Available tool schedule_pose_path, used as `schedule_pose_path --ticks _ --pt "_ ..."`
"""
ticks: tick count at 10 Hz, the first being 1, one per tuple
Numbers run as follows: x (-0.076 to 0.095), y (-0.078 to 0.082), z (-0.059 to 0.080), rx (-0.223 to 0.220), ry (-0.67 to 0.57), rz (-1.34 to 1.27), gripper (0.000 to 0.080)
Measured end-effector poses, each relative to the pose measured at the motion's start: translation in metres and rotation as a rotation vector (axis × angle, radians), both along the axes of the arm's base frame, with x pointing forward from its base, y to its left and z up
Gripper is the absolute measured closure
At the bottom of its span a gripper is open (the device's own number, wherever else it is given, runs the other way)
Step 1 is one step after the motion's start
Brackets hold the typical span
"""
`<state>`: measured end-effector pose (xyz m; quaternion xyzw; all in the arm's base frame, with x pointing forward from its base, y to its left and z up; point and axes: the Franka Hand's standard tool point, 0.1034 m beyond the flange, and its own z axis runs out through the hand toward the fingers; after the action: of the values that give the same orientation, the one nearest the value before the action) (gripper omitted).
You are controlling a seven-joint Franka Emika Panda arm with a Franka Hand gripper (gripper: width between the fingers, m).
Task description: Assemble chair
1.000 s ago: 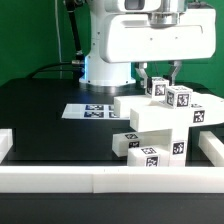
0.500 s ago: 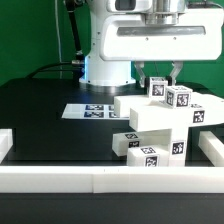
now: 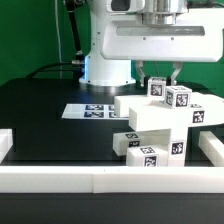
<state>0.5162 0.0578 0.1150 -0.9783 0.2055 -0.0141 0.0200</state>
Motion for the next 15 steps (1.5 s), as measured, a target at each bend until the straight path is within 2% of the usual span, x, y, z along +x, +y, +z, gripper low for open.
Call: schedule_pose_path --ticks 1,4,5,6,7,10,15 --pt "0.0 0.0002 0.0 0.003 0.002 -0.072 0.0511" --pt "0.0 0.0001 0.0 0.002 0.002 -0.067 0.051" --pt "0.0 0.0001 0.0 0.001 0.001 -0.041 0.0296" --pt "-0.0001 0.0009 0.0 0.0 0.001 -0.031 0.0296" --pt "-0.0003 0.0026 -0.0001 -0.005 0.0 0.029 0.0181" --pt "-0.0004 0.0048 0.0 -0.015 -0.009 0.28 0.0151" --pt "-0.0004 0.0045 -0.0002 -0.032 -0.017 0.606 0.0151"
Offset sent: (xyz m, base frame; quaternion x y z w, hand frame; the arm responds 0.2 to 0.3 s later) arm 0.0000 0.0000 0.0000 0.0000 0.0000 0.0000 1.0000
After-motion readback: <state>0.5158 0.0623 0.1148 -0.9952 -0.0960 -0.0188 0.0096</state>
